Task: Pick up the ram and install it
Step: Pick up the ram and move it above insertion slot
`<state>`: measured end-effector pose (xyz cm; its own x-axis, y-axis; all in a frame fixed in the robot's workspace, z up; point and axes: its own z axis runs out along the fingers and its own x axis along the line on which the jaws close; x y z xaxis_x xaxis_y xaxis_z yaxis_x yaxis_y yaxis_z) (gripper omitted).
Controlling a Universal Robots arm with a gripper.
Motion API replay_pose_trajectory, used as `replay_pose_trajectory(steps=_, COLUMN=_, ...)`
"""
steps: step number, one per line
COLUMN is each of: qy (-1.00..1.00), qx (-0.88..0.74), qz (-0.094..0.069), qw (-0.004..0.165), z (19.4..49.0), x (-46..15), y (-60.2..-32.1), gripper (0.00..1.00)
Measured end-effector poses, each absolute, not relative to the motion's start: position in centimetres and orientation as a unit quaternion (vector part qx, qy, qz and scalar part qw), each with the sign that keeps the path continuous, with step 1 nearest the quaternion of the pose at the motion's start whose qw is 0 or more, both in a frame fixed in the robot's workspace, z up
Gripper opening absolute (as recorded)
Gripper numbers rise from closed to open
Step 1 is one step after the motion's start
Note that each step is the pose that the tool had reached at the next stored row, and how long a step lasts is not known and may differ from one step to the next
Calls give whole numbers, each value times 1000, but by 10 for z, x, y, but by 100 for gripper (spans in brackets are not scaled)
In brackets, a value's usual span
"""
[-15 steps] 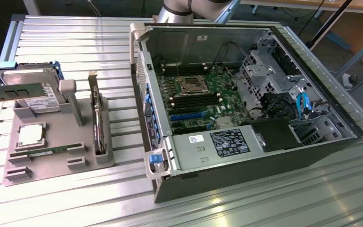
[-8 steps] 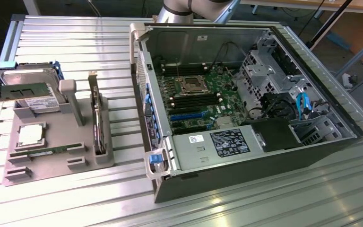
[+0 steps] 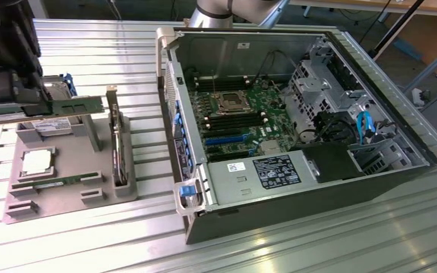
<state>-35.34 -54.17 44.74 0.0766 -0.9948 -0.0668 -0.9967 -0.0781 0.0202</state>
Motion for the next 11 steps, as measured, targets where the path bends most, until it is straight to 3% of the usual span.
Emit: replay_pose_trajectory(steps=11, qy=679, qx=-733, qz=35, qw=12, z=447, x=-291, y=-542, gripper=13)
